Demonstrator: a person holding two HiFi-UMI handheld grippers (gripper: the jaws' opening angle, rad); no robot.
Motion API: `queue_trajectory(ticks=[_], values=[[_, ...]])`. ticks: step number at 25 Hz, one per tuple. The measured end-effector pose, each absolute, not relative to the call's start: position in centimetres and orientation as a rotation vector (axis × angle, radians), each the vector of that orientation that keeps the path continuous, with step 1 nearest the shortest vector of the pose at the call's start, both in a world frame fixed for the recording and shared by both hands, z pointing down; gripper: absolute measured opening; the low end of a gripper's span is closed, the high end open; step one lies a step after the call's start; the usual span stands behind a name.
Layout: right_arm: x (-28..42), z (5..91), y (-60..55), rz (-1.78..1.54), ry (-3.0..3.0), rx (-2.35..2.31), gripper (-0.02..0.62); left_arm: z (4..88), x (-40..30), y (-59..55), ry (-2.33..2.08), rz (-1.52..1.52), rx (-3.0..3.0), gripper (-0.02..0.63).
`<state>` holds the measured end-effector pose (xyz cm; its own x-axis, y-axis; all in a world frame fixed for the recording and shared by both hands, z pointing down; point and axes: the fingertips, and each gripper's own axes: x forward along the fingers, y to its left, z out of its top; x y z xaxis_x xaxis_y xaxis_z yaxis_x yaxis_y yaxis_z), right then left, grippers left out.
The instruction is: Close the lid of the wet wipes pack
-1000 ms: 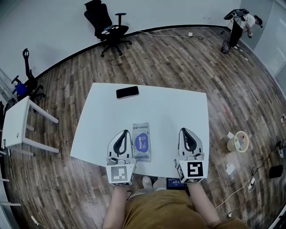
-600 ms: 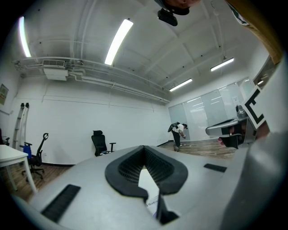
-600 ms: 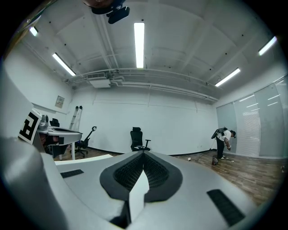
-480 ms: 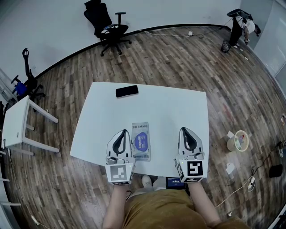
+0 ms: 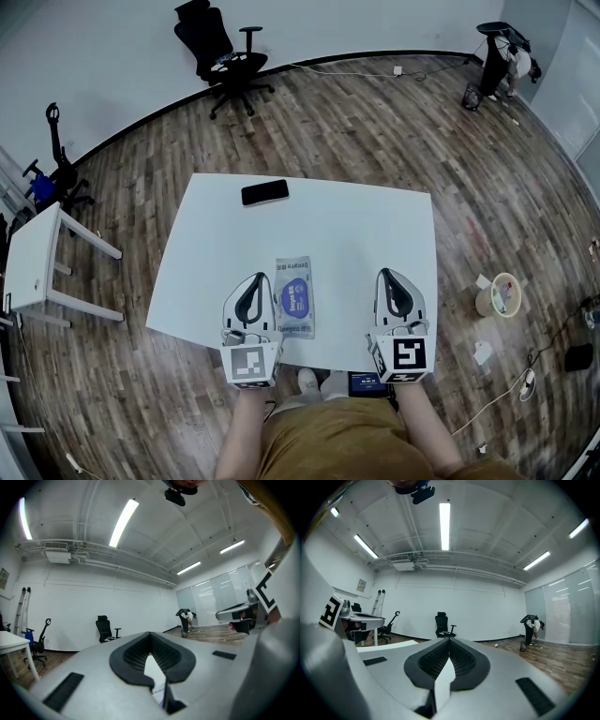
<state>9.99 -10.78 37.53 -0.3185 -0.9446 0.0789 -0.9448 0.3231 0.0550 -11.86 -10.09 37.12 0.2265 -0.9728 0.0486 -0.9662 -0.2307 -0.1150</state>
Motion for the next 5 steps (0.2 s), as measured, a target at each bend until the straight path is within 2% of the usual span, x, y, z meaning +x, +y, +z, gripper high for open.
queue_trajectory(ticks=[5], values=[[10.15,37.46,-10.8,0.004,-2.474,1.772,0.009,36.92,-11.82,-10.14,1.915,-0.18,-2.4,0.006]])
